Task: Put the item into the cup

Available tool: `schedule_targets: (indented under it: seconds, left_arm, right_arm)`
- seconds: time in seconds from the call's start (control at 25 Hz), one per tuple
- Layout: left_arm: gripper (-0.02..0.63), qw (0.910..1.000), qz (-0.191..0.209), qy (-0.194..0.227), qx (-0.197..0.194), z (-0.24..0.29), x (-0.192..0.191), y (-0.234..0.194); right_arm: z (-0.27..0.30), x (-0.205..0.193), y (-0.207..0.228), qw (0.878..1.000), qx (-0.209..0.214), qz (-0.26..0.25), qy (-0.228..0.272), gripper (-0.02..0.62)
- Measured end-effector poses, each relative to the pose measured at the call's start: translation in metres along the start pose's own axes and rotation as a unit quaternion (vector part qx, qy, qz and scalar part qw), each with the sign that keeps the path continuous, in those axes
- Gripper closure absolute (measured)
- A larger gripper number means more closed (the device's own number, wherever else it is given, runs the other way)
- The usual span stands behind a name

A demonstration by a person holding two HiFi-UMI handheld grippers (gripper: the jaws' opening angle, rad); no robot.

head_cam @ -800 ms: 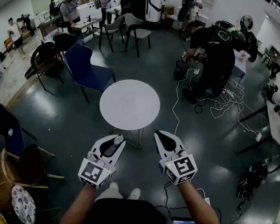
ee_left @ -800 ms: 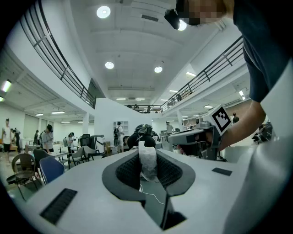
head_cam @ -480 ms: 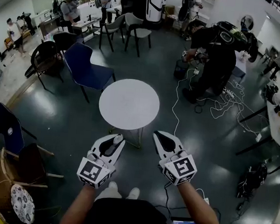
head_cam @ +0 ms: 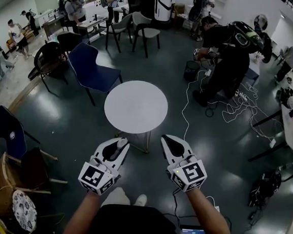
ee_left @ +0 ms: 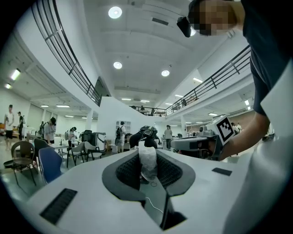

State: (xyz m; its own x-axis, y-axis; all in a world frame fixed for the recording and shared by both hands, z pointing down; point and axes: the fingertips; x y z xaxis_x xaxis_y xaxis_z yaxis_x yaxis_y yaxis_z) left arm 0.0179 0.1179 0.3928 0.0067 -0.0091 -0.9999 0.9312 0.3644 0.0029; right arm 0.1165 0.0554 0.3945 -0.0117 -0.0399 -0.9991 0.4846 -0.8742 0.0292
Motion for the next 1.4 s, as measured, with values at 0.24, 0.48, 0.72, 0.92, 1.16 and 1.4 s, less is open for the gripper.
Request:
schedule_targets:
  seconds: [0.24,0.48,0.72,0.92,1.16,1.4]
  left_arm:
    - [0.525,1.0,0.0,-0.009,0.004,-0.002,0.002,0.004]
    - [0.525,0.9999,0.003,-0.01,0.004,0.003,0.0,-0.004]
    - [0.525,0.9998,0.013,-0.015,0.003,0.018,-0.005,-0.024]
    - [0.525,0.9998,0.009,-0.016,0.0,0.037,-0.014,-0.05]
    - [0.525,0.9997,-0.022,-0.011,-0.004,0.068,-0.014,-0.095]
    - [0.525,0.9995,-0.026,-0.015,-0.01,0.11,-0.021,-0.137]
  right_arm:
    - [-0.002,0.001,0.004,1.0,0.0,0.004,0.002,0.578]
    - [0.004,0.001,0.009,1.0,-0.001,0.006,0.005,0.578]
    - [0.026,-0.004,0.02,1.0,-0.005,0.007,0.0,0.578]
    - [0.051,-0.01,0.033,1.0,-0.008,0.008,-0.005,0.578]
    - [0.095,-0.012,0.057,1.0,-0.014,0.015,-0.01,0.578]
    - [0.138,-0.018,0.09,0.999,-0.026,0.017,-0.015,0.578]
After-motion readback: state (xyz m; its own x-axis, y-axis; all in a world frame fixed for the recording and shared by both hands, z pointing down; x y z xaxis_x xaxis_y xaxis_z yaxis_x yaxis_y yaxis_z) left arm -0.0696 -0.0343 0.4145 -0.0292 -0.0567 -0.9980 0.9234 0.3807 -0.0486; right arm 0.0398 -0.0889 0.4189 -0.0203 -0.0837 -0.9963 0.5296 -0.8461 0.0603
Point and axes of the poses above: the fingertips, and each gripper's own axes: z forward along the fingers, y to its right, x out of its top, and after that the axes turned 1 degree about z, right-handed
